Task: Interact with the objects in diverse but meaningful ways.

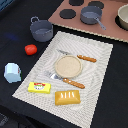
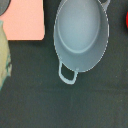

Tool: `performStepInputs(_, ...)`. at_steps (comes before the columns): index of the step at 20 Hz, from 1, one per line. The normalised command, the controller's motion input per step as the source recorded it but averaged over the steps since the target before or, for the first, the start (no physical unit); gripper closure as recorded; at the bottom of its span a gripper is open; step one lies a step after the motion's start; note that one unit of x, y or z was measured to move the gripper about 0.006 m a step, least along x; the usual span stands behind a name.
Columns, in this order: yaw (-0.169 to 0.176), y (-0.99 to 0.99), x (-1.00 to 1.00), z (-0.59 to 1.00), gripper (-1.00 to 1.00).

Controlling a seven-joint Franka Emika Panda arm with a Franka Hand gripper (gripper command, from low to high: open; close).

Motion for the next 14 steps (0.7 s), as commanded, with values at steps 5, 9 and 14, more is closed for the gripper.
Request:
performStepInputs(5,0.014,-0.21,0.20,0.00,-1.00)
performStepInputs(9,0.000,-0.31,0.45,0.00,-1.00)
performStepInputs(14,0.000,-0.51,0.43,-0.03,-1.00)
